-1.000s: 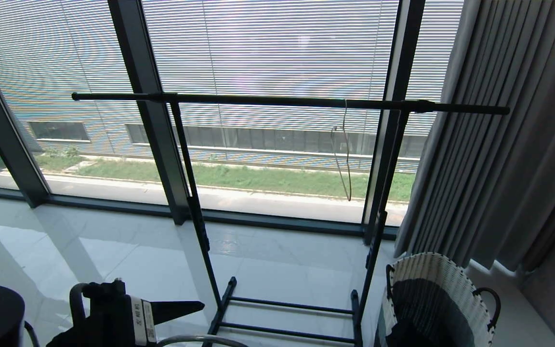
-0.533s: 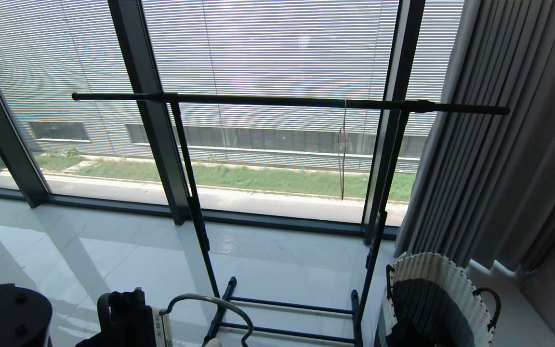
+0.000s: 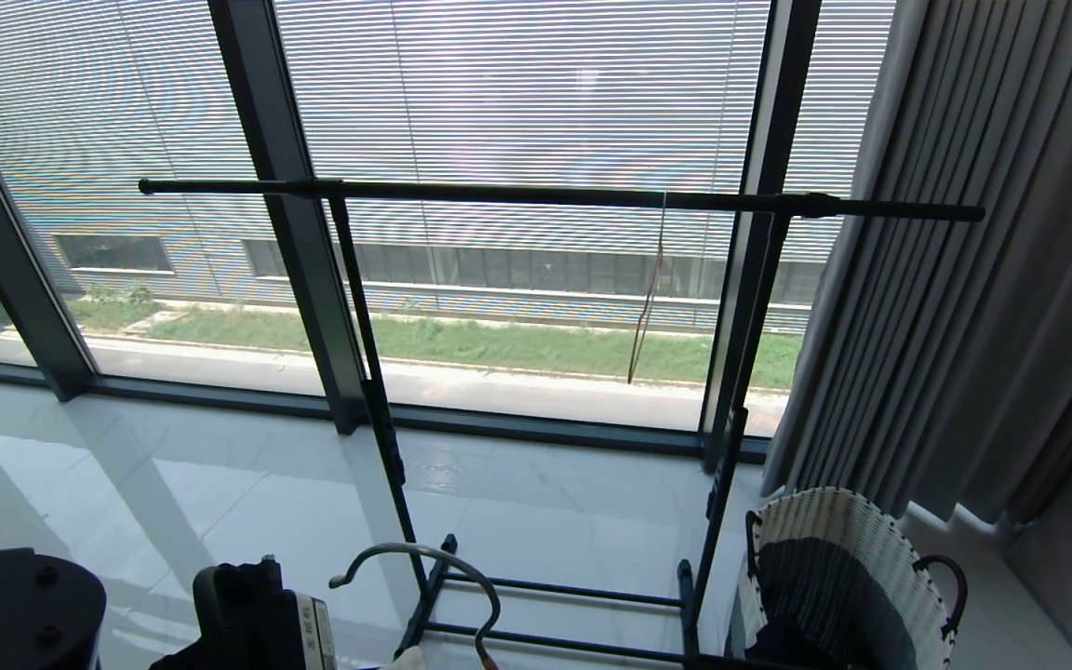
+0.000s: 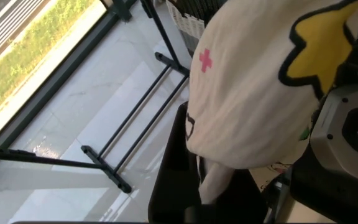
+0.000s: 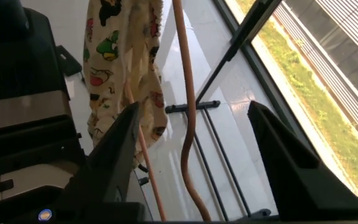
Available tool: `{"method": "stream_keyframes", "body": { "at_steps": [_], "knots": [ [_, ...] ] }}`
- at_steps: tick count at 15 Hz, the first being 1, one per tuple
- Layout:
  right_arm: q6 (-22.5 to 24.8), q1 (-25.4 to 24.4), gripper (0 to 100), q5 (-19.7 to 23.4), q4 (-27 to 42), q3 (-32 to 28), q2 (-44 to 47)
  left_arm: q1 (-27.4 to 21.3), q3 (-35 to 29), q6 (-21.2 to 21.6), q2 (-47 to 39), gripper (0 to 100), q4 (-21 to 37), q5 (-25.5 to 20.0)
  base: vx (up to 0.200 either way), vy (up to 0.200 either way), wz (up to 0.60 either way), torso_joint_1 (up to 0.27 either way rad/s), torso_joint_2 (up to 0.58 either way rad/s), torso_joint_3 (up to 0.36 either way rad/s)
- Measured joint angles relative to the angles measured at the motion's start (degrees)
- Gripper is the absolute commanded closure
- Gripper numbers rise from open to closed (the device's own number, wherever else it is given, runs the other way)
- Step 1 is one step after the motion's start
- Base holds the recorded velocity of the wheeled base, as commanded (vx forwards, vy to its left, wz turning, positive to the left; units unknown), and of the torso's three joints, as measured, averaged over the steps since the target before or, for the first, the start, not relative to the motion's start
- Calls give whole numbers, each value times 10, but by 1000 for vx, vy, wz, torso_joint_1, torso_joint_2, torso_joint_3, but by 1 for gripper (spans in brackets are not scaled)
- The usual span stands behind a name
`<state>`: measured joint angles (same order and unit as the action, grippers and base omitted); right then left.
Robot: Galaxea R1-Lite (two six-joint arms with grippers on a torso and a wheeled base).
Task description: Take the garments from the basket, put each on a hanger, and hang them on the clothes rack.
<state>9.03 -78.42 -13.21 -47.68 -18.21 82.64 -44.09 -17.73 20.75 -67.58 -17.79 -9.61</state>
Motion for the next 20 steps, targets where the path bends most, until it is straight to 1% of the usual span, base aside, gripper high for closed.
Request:
{"method": "stream_keyframes", "body": {
  "at_steps": [1, 2, 4, 6, 8, 10, 11, 12, 14, 15, 16, 18, 20],
  "knots": [
    [0, 4, 0, -17, 0, 1, 0, 1, 6, 0, 1, 100, 1, 5, 0, 0, 0, 0, 0, 0],
    [-1, 8, 0, -24, 0, 4, 0, 2, 13, 1, 2, 100, 0, 14, 0, 0, 0, 0, 0, 0],
    [-1, 21, 0, -25, 0, 13, -1, 10, 29, 1, 4, 100, 0, 47, 0, 0, 0, 0, 0, 0],
    [0, 25, 0, -24, 0, 17, -3, 47, 37, 1, 5, 100, 0, 60, 0, 0, 0, 0, 0, 0],
    [-2, 26, 0, -20, 0, 19, -1, 99, 34, -3, 4, 100, -6, 63, 0, 0, 0, 0, 0, 0],
    [-7, 27, 0, -20, 1, 20, 5, 132, 19, -7, 3, 100, -37, 64, 0, 0, 0, 0, 0, 0],
    [-12, 27, 0, -20, 0, 20, 10, 140, 15, -8, 3, 100, -41, 64, 0, 0, 0, 0, 0, 0],
    [-31, 27, 0, -20, 0, 19, 17, 143, 6, -10, 3, 100, -53, 64, 0, 0, 0, 0, 0, 0],
    [-113, 30, 0, -22, -21, 9, 45, 146, -11, -13, 3, 100, -75, 63, 0, 0, 0, 0, 0, 0],
    [-140, 34, 0, -23, -30, -2, 61, 146, -18, -13, 3, 100, -82, 63, 0, 0, 0, 0, 0, 0],
    [-155, 42, 0, -25, -33, -14, 75, 146, -23, -13, 3, 100, -84, 63, 0, 0, 0, 0, 0, 0],
    [-165, 65, 0, -36, -35, -49, 108, 147, -35, -13, 2, 100, -84, 63, 0, 0, 0, 0, 0, 0],
    [-182, 89, 0, -74, -38, -104, 153, 147, -52, -14, 0, 100, -84, 63, 0, 0, 0, 0, 0, 0]
  ]
}}
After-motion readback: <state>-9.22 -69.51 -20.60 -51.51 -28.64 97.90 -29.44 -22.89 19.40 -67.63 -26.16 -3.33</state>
